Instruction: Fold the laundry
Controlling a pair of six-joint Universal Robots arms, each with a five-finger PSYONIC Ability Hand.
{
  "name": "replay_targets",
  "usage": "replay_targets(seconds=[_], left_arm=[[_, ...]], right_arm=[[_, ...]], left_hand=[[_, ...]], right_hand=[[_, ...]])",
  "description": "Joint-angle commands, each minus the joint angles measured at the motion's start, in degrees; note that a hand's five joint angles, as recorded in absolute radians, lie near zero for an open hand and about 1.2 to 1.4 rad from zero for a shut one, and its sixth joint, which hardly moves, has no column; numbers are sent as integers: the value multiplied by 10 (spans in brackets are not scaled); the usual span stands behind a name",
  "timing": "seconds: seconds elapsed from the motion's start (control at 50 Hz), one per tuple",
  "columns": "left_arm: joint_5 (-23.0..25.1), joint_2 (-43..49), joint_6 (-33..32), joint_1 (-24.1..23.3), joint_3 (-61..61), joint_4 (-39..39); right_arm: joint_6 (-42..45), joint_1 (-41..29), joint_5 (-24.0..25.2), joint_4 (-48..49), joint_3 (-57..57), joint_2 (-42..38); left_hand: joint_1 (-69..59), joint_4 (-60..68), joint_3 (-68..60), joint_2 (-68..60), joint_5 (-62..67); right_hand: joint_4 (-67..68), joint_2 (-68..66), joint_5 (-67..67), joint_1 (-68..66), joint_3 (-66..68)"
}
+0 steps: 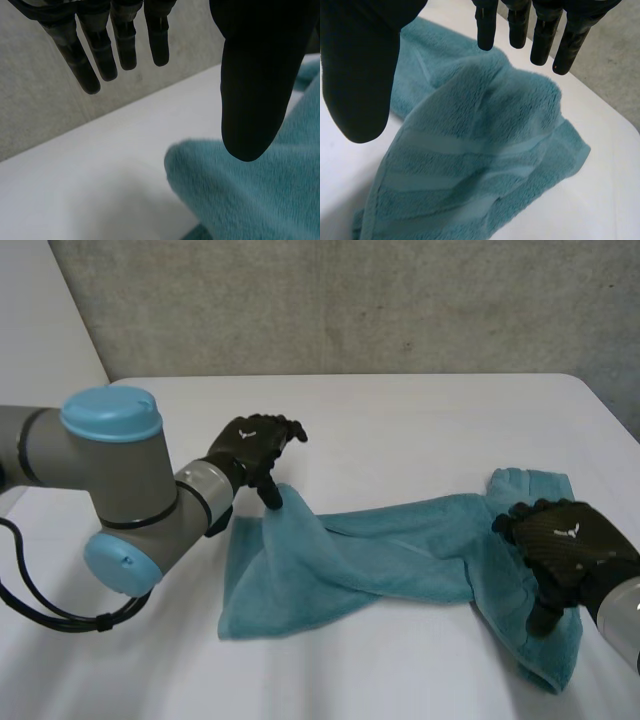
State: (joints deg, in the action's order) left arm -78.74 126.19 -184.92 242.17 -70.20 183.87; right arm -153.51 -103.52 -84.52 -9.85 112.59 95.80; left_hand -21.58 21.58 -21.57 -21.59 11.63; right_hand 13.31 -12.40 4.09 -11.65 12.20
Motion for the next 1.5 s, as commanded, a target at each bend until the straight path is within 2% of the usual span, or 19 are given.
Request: replay_targets(seconds=[0.02,0.1,0.28,0.46,0.52,0.54,0.56,0.6,0.62,0.64,0.78,0.84,0.88,1.04,1.16,1.2,1.32,1.42,1.5], left_arm=[[0,49,-44,-1,9,-3],[-1,51,-46,-2,7,-2],[-3,40,-46,-5,-1,1],[-5,37,-47,-7,-9,5],[-6,37,-51,-7,-9,7],[-6,37,-51,-7,-9,7],[-7,37,-53,-7,-9,11],[-8,37,-54,-7,-9,16],[-9,35,-55,-7,-8,23],[-9,35,-55,-7,-8,23],[-50,13,-56,-6,22,87],[-90,-8,-56,-1,60,135],[-107,-20,-57,1,78,159],[-173,-106,-57,8,118,296],[-174,-164,-58,13,28,314],[-173,-174,-58,16,-6,311],[-172,-189,-57,17,-144,259],[-171,-187,-58,15,-234,214],[-171,-175,-59,8,-277,183]], right_arm=[[2,6,5,82,72,4],[-3,20,9,139,106,0],[-55,40,40,208,115,-71],[-121,48,42,229,93,-135],[-127,47,39,238,84,-157],[-128,48,39,247,81,-165],[-128,48,39,247,81,-165],[-124,47,37,265,71,-178],[-124,47,37,265,71,-178],[-121,47,36,270,62,-185],[-95,46,35,262,-47,-188],[-52,43,30,251,-150,-172],[-28,40,14,239,-281,-152],[-48,22,36,239,-532,-194],[-61,9,96,221,-541,-216],[-58,15,139,179,-506,-219],[-49,15,190,110,-454,-226],[33,21,243,6,-405,-292],[116,34,243,-58,-396,-335]], left_hand=[[-113,113,-113,-113,113],[-208,208,-208,-207,207],[-583,584,-584,-583,583],[-584,584,-584,-584,584],[-584,584,-584,-584,584],[-584,584,-584,-584,584],[-584,584,-584,-584,584],[-584,584,-584,-584,584],[-584,584,-584,-584,584],[-584,584,-584,-584,584],[-584,584,-584,-584,584],[-584,584,-584,-584,584],[-584,584,-584,-584,584],[-584,584,-584,-584,584],[-584,584,-584,-584,584],[-584,584,-584,-584,584],[-584,584,-584,-584,584],[-584,584,-584,-584,584],[-584,584,-584,-584,584]], right_hand=[[-33,24,-41,17,-22],[-33,24,-41,17,-22],[-19,10,-27,2,-8],[55,-64,47,-72,66],[173,-182,165,-190,184],[270,-279,262,-286,281],[270,-280,263,-287,282],[567,-576,559,-583,578],[568,-577,560,-585,579],[666,-675,658,-683,677],[667,-676,659,-683,678],[667,-676,659,-683,678],[667,-676,659,-683,678],[667,-676,659,-683,678],[667,-676,659,-683,678],[667,-676,659,-683,678],[667,-676,659,-683,678],[667,-676,659,-683,678],[667,-676,659,-683,678]])
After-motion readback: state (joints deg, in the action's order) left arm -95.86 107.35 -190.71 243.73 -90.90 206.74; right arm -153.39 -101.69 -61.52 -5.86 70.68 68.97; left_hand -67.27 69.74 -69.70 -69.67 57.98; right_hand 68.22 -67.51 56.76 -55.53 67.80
